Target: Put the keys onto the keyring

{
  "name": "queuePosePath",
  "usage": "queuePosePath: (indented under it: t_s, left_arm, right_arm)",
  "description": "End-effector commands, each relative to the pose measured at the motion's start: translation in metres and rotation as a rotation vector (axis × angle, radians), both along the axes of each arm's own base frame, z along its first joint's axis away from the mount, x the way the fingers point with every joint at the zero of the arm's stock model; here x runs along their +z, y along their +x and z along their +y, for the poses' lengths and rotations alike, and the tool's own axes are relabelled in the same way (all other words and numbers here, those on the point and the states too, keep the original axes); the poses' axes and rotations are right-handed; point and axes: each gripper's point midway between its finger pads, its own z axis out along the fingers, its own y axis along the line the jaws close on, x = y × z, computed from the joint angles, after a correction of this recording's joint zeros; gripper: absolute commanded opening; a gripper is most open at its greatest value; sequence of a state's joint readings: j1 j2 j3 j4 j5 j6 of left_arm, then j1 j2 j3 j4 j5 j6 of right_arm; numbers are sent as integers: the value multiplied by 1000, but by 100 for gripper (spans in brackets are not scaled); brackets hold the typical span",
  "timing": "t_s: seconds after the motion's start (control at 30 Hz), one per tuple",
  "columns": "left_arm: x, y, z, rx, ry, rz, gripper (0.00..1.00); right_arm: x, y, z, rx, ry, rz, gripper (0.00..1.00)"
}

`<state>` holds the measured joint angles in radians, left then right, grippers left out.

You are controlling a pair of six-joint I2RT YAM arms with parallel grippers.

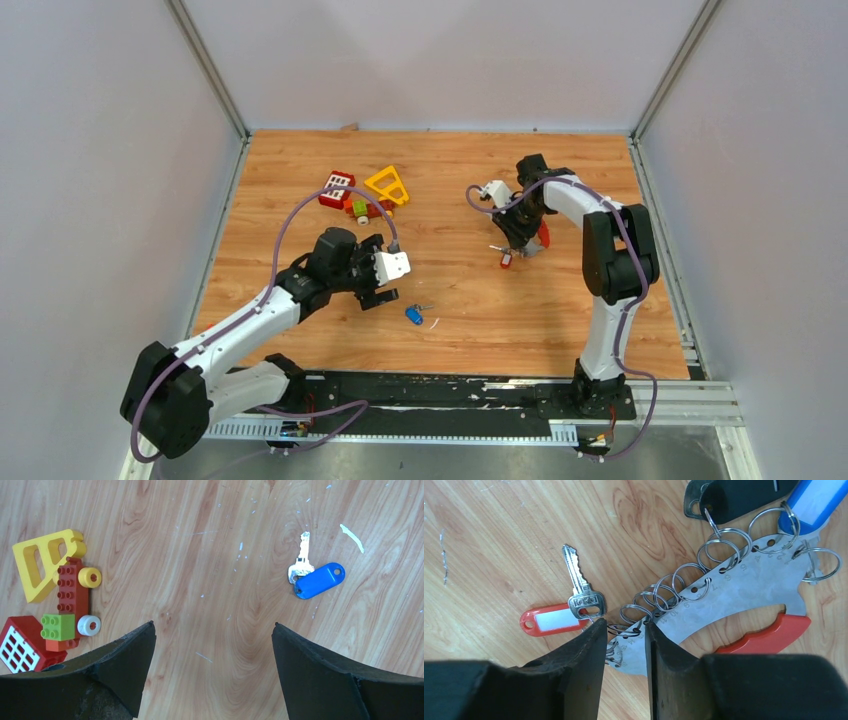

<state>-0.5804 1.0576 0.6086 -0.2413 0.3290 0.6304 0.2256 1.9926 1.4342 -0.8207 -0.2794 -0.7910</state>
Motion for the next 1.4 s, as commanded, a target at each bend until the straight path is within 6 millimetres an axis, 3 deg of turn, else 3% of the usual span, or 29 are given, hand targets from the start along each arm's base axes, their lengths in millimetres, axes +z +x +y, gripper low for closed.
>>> queuePosePath:
  t_s: [0.0,0.1,0.23,0.37,0.6,0.67,0.77,0.93,1.1,1.23,1.3,1.37]
  left_arm:
    - [12,5,-3,4,-29,-46,92]
    - [12,6,-2,6,-22,-47,92]
    - [13,7,-1,7,-17,-54,92]
    - [16,9,-3,7,-21,-56,92]
    - [33,16,-17,4,-65,-17,89]
    - [36,18,-21,3,-69,-3,88]
    - [34,20,-22,9,-65,12,86]
    - [28,18,-22,10,-67,27,86]
    - [25,14,-19,8,-63,27,86]
    - [24,12,-16,4,-56,11,86]
    - [23,11,-15,5,-54,6,86]
    - [22,11,-14,6,-53,2,87]
  right_arm:
    - [6,4,8,51,44,-3,32]
    - [8,2,9,58,52,-2,24]
    - [16,0,9,57,61,-12,1]
    - [31,-3,13,57,90,-37,0]
    - [86,-6,32,82,219,-160,0]
    - [92,-6,32,81,224,-191,0]
    - [88,-7,28,74,203,-195,0]
    - [63,-17,18,57,150,-137,0]
    - [35,-48,12,60,133,-53,0]
    - [26,-72,11,68,136,-18,0]
    - [28,-74,11,53,140,-30,4]
    - [34,-70,12,37,149,-58,16]
